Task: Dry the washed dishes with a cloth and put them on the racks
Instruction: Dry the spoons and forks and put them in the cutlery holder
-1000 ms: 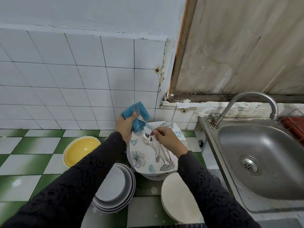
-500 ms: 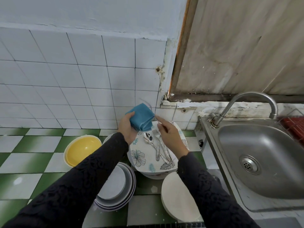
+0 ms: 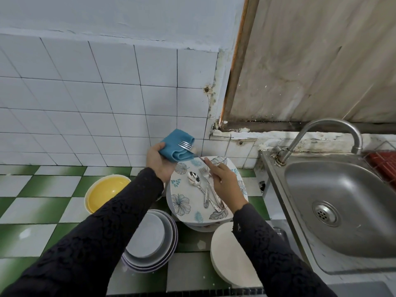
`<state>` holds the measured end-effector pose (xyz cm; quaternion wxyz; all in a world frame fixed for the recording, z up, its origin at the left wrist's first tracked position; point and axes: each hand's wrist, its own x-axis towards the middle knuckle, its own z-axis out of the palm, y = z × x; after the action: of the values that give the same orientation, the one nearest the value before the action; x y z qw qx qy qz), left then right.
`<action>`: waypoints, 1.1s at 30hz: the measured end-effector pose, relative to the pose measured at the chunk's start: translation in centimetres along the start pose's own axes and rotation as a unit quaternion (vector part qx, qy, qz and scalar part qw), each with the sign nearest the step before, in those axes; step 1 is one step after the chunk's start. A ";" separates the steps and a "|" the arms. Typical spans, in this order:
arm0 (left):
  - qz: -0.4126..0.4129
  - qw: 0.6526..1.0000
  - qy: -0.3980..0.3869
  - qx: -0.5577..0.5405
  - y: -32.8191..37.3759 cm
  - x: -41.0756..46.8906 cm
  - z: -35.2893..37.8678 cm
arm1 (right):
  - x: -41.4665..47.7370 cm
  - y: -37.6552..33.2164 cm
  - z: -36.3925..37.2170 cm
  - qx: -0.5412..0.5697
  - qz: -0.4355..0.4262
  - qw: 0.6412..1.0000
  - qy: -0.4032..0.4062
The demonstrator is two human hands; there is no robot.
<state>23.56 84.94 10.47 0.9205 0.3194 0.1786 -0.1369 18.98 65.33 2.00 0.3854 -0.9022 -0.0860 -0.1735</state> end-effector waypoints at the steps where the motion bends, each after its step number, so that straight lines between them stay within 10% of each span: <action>1: 0.012 1.000 0.003 0.010 0.2 0.1 -0.1 | -0.2 0.2 -0.2 0.006 0.016 1.000 -0.005; 4: 0.054 0.996 0.008 0.074 0.8 0.7 -0.9 | -0.3 -0.9 -1.0 0.118 0.124 0.985 -0.008; 9: 0.076 0.979 -0.005 0.190 -0.2 0.4 -1.4 | 1.5 -4.3 -1.9 0.441 0.281 0.851 -0.037; 24: 0.133 0.967 0.038 0.215 -1.3 -0.2 -0.1 | -0.6 -2.1 -1.6 0.263 0.316 0.906 -0.106; 28: 0.336 0.805 0.001 0.489 -2.7 -0.1 -0.5 | 0.2 -4.0 -1.1 0.380 0.369 0.841 -0.110; 33: 0.314 0.523 -0.152 0.777 -4.4 0.4 -2.0 | 2.7 -6.8 -2.5 0.477 0.405 0.773 -0.106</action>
<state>21.77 82.82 6.43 0.3037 0.9179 -0.2535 0.0299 18.86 68.30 9.16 0.7891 -0.5667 0.1758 0.1586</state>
